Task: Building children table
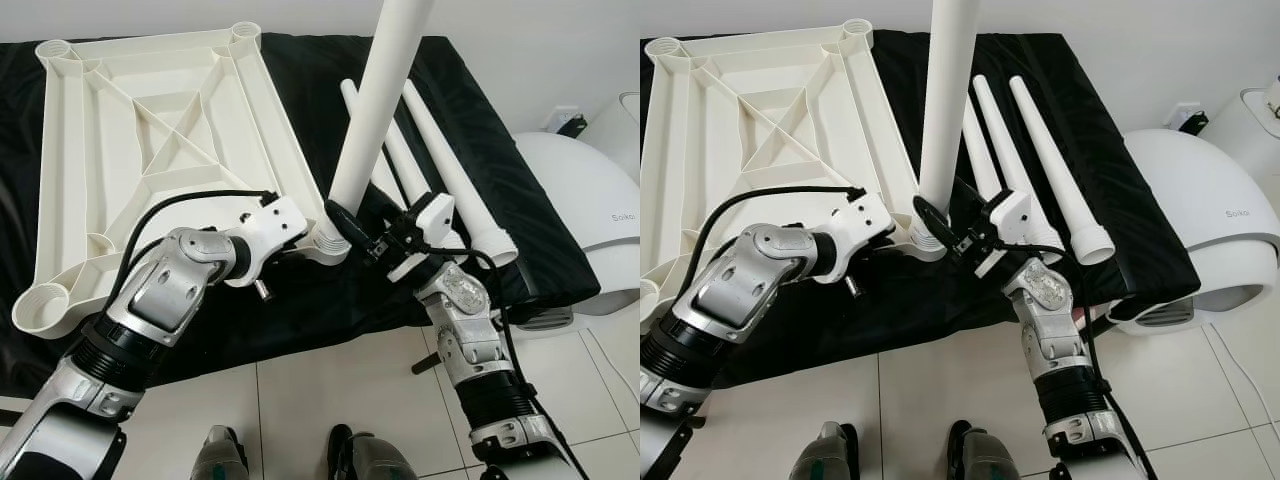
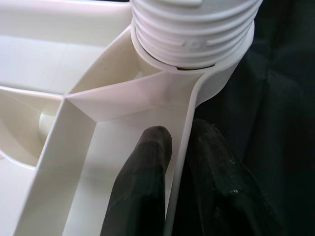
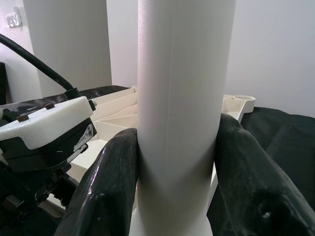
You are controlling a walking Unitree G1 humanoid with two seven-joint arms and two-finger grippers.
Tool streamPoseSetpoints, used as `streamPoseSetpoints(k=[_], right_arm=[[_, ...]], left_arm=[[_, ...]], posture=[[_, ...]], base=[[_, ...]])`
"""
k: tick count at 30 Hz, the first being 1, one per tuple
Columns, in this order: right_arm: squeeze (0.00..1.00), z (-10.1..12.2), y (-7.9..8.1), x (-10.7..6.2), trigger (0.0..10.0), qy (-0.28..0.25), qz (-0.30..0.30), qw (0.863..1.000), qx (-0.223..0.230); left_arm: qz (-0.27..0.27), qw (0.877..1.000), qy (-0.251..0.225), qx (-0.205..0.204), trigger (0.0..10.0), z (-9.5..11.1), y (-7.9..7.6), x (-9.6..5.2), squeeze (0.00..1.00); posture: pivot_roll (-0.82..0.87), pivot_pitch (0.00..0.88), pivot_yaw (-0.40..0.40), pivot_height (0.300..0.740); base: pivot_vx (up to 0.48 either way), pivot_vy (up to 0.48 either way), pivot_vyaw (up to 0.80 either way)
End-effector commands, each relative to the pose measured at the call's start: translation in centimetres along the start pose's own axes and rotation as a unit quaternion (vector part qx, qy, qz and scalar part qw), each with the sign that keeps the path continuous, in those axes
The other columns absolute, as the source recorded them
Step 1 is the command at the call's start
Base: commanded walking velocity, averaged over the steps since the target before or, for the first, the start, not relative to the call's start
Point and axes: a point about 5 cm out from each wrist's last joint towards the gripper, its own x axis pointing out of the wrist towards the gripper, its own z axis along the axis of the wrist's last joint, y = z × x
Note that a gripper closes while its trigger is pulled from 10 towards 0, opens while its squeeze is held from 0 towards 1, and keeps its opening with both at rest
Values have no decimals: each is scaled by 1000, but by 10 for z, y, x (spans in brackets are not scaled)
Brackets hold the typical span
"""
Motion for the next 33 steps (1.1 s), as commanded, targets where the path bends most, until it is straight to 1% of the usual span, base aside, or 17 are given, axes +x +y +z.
streamPoseSetpoints(k=[1, 21, 33], right_arm=[[0, -35, 6, -20, 10000, 100, -17, 994, 36], [0, -34, 8, -17, 10000, 97, -56, 993, 26], [0, -32, 13, -16, 10000, 92, -90, 992, 21]], left_arm=[[5, 1000, -6, 8, 10000, 4, 0, -1, 0], [3, 1000, -7, 12, 10000, 6, 0, 0, 0], [4, 1000, -8, 13, 10000, 7, 1, 0, 0]], posture=[[97, 210, -58, 740], [98, 199, -54, 740], [96, 205, -52, 740]], base=[[0, 0, 0], [0, 0, 0], [0, 0, 0]])
